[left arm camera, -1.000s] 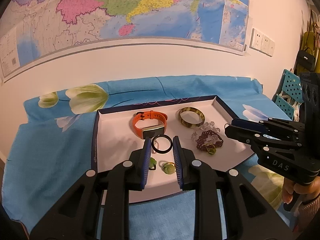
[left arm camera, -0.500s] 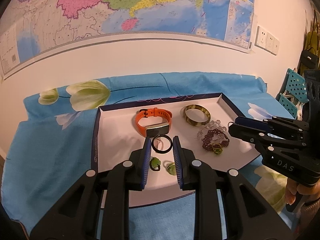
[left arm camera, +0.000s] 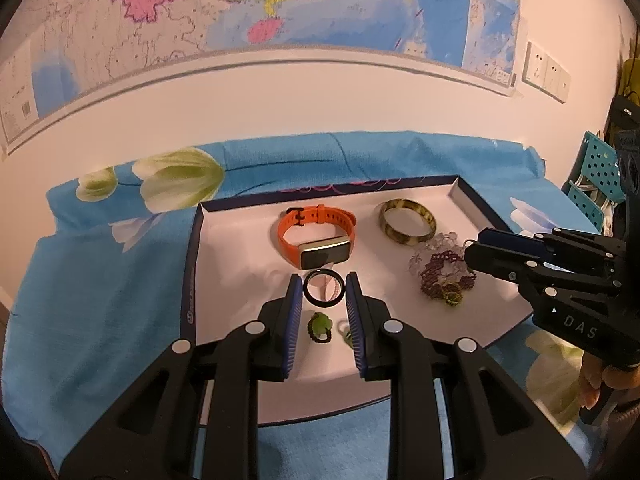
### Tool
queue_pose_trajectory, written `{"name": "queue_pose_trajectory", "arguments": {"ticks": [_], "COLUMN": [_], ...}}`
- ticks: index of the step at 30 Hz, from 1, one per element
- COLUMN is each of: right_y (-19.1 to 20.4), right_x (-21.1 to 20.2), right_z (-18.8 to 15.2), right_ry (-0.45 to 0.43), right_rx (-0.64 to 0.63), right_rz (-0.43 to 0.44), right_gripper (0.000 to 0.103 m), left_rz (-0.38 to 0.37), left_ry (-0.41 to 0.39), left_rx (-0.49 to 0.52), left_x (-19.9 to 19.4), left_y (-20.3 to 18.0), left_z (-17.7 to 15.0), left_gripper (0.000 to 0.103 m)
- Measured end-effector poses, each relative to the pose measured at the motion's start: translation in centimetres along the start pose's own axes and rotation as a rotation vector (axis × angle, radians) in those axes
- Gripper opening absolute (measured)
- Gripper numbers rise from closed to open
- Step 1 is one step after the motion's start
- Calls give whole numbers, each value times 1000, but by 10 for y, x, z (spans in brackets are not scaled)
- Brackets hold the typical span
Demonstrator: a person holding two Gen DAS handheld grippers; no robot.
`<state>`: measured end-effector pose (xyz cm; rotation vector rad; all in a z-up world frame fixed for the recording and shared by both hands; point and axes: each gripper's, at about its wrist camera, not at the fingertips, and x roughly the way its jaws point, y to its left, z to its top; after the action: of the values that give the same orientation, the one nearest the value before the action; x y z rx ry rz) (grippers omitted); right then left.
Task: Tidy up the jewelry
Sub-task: 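Lower both rings into the tray beside the other jewelry, then open both tools to release the black and silver rings in the tray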
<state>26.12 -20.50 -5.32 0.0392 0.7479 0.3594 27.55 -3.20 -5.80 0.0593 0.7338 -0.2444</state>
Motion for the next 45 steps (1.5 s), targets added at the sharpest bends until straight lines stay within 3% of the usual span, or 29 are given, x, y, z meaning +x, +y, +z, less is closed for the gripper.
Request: {"name": "queue_pose_trajectory", "arguments": {"ticks": [21,24,26,28,33,35,38,39,45], "right_y": [-6,-6,-5,-5,0,3,8,10,18], "right_x": [36,35,33,28,10,2,-12,-16,-43], "right_z": [-1,-2,-2,-3,-3,-3,-6,-8,-23], "right_ry": [89,84,73,59,10,-18,-59,-70,-159], "right_rx": [23,25,26,26,20,10,-7,-10,-1], "right_rz": [-20,-22,-29,-31,-35,-45,-55,-61,-87], "right_gripper": [20,22,35,36,49,70,83,86,95], "left_rz": [19,20,26,28,34,40,50,60,127], "left_ry": [84,77,68,56,22,2,-33,-45,-140], "left_rx": [-28,-29,-29,-28,-39,-44,-38,-39,-37], "left_x": [32,30,27,22,7,-2,-17,-23,-62], "left_y": [7,7,7,8,10,10,9,9,8], "left_z": [-6,-6,-7,-8,-8,-9,-11,-13,-26], "left_gripper": [23,32,39,43,63,73,83,94,97]}}
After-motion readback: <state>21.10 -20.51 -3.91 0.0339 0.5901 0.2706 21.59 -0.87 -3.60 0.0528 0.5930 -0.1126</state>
